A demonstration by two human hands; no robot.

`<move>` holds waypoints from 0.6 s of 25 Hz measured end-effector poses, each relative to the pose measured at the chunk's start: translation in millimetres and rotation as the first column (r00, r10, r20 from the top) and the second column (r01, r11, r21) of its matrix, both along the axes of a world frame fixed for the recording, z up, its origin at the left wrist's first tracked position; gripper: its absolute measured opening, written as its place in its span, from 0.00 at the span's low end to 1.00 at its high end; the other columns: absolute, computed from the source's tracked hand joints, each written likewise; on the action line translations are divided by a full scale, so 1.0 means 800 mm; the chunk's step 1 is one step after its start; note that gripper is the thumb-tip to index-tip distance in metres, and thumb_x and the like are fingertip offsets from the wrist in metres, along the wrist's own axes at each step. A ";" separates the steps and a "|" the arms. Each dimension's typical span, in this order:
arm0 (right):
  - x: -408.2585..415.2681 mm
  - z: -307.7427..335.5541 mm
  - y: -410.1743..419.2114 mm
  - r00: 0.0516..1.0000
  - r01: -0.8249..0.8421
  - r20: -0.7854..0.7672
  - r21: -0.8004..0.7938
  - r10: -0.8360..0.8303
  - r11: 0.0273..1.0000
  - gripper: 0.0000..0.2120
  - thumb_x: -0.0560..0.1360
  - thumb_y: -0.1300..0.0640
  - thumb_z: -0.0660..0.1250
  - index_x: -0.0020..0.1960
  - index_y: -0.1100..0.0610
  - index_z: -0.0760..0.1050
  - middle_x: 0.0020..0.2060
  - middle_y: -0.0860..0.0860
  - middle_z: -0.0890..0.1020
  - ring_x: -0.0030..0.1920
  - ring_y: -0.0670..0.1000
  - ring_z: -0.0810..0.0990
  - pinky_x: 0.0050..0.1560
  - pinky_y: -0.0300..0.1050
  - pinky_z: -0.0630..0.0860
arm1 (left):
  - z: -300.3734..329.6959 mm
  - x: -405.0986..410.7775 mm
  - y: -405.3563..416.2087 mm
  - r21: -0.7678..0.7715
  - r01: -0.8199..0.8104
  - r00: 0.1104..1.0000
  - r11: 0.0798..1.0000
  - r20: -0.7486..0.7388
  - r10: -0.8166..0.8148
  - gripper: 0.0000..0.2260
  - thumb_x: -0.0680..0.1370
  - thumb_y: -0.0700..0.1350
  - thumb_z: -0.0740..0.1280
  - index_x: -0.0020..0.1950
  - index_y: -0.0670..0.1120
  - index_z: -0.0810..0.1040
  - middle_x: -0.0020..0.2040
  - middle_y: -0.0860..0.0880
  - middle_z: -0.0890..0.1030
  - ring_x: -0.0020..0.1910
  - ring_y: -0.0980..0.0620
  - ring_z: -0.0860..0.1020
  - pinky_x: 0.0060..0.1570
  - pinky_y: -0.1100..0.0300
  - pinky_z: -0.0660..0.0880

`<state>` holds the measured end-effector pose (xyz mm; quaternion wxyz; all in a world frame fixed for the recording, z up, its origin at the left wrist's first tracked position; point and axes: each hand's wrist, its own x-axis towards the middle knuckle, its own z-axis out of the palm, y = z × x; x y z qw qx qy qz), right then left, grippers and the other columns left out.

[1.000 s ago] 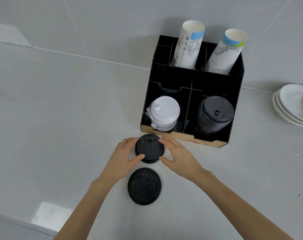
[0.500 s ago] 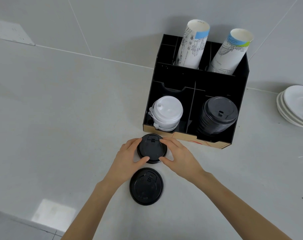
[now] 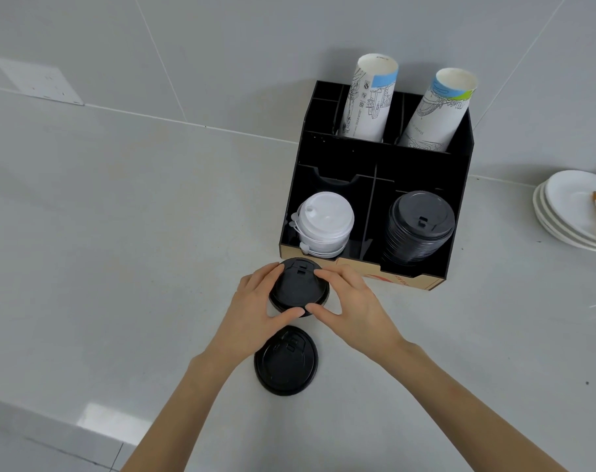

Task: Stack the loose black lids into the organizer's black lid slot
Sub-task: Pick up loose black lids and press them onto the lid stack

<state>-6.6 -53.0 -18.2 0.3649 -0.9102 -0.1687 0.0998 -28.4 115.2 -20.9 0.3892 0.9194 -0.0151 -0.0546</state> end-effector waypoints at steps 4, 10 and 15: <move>-0.006 0.008 -0.005 1.000 0.009 0.026 0.023 -0.010 1.000 0.25 0.72 0.52 0.67 0.66 0.56 0.65 0.63 0.52 0.69 0.63 0.49 0.68 0.61 0.35 0.62 | 0.012 -0.003 -0.006 0.020 0.015 1.000 1.000 0.017 -0.015 0.36 0.66 0.60 0.65 0.69 0.47 0.60 0.70 0.49 0.65 0.67 0.50 0.62 0.64 0.61 0.58; -0.008 0.023 -0.030 0.997 -0.035 0.075 0.038 0.033 0.999 0.21 0.73 0.54 0.66 0.64 0.56 0.67 0.63 0.53 0.71 0.64 0.48 0.68 0.61 0.34 0.59 | 0.027 -0.003 -0.008 0.044 0.103 0.994 0.994 0.022 -0.104 0.39 0.61 0.66 0.57 0.69 0.50 0.60 0.69 0.53 0.65 0.62 0.59 0.59 0.64 0.63 0.57; 0.000 0.037 -0.051 0.996 -0.082 0.048 0.062 0.079 0.995 0.22 0.74 0.55 0.64 0.67 0.54 0.64 0.66 0.49 0.69 0.66 0.46 0.66 0.65 0.35 0.59 | 0.041 -0.002 -0.019 0.027 0.244 0.970 0.969 -0.004 -0.244 0.37 0.63 0.65 0.62 0.69 0.53 0.59 0.64 0.64 0.59 0.63 0.63 0.57 0.64 0.66 0.55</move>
